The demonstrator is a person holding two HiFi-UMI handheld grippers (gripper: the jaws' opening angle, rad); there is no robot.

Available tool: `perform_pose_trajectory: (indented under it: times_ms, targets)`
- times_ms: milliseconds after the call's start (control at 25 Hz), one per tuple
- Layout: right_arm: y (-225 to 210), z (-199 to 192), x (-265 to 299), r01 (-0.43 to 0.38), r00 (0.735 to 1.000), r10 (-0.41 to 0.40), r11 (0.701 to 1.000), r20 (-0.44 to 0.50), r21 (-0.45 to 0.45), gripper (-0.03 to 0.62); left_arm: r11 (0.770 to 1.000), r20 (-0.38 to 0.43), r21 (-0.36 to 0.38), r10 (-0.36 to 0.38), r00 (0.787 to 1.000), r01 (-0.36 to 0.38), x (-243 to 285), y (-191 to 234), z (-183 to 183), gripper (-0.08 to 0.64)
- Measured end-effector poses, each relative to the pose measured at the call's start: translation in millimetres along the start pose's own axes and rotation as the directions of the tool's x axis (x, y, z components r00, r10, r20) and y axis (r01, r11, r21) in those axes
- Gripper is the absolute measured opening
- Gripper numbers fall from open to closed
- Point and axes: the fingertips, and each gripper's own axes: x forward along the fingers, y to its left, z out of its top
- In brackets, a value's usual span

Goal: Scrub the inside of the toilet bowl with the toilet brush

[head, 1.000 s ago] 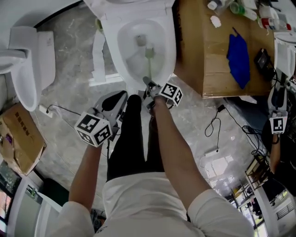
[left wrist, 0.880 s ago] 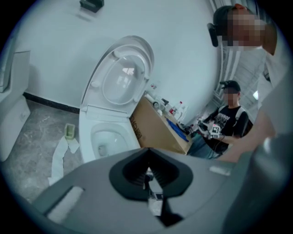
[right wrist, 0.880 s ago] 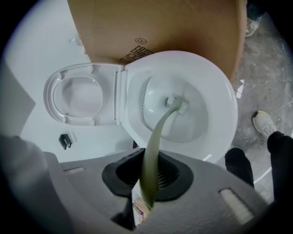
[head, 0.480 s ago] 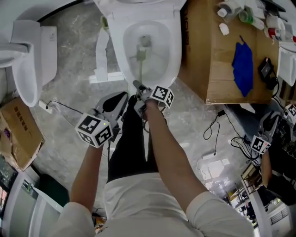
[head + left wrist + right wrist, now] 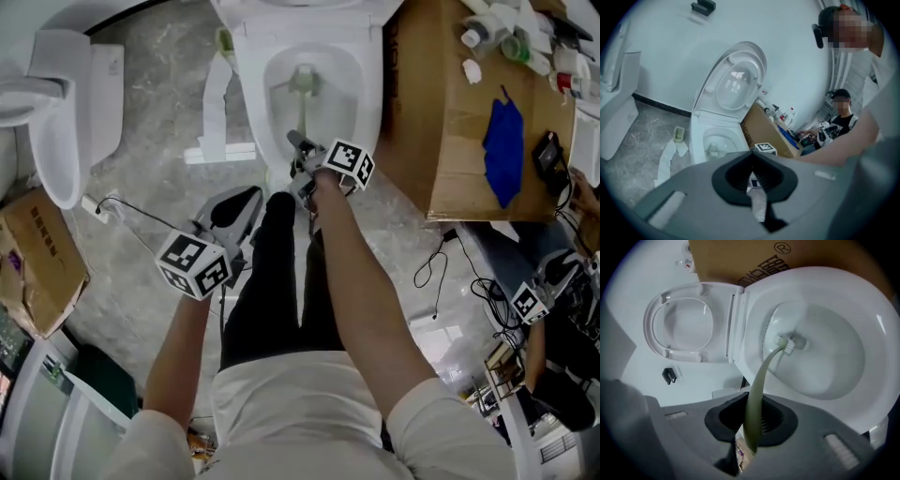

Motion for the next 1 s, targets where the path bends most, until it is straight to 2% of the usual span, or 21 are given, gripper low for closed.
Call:
perform_pose_trajectory:
  times_ms: [200,360,680,880,1000]
  targets:
    - [-17,35,-23,0.046,0.997,-0.045,0.999,0.057,-0.016,0.046,1.0,-0.007,0.001,-0.002,1.0,0.002,-1,4,-3,-0.009]
    - [-30,40,-46,0.073,0.995,-0.072,0.997,0.068,-0.025,0.048,1.0,-0.011,0.01,-0.013,1.0,0.013,3,-2,-3,-0.009]
    - [-60,-3,-80,0.116,0.993,-0.116,0.993,0.025,0.005,0.048,0.999,-0.005,0.016,-0.037,0.999,0.037,12,-17,1,-0.009]
    - [-64,-39,-69,0.104,0.993,-0.103,0.994,-0.052,0.021,0.048,0.999,-0.008,0.014,-0.032,0.999,0.032,11,-17,-3,-0.009]
    - [-58,-47,-56,0.089,0.994,-0.086,0.996,-0.071,0.032,0.048,1.0,-0.008,0.013,-0.022,1.0,0.022,7,-14,-4,-0.009]
